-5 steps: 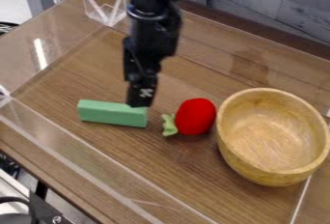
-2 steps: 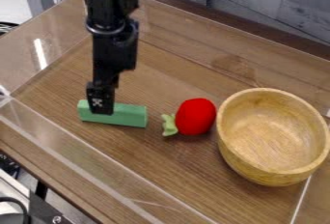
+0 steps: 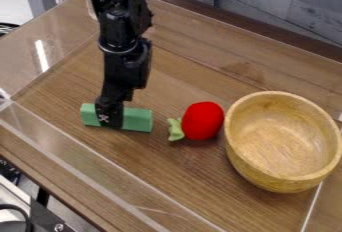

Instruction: Put the green stick in the brown bowl

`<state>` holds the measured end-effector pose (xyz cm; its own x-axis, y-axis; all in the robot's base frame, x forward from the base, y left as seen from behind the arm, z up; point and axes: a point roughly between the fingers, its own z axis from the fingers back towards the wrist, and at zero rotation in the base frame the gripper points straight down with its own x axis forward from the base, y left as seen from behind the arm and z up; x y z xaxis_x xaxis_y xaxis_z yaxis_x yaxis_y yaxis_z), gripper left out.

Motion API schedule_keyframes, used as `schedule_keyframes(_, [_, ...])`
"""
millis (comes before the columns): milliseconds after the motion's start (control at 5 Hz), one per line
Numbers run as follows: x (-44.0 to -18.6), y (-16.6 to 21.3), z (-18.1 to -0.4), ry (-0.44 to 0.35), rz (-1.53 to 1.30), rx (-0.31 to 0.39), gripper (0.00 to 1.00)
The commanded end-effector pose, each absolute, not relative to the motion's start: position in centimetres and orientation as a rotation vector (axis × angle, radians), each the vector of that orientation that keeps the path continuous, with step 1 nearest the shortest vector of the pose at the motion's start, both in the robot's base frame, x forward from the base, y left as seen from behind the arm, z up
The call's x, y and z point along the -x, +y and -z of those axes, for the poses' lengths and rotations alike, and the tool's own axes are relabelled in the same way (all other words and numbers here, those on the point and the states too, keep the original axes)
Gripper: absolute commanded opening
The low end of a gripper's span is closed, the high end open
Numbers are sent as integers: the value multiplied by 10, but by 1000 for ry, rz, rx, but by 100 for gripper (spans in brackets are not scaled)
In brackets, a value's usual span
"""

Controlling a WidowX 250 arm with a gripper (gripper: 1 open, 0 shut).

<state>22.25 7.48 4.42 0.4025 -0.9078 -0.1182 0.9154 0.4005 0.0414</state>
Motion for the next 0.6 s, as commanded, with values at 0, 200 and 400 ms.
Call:
schedule_keyframes(0, [-229,85,-50,58,1202,-131,100])
schedule_keyframes(200, [-231,90,-51,54,1246,-136,100])
schedule_keyframes(400, [-240,85,-45,56,1194,-137,100])
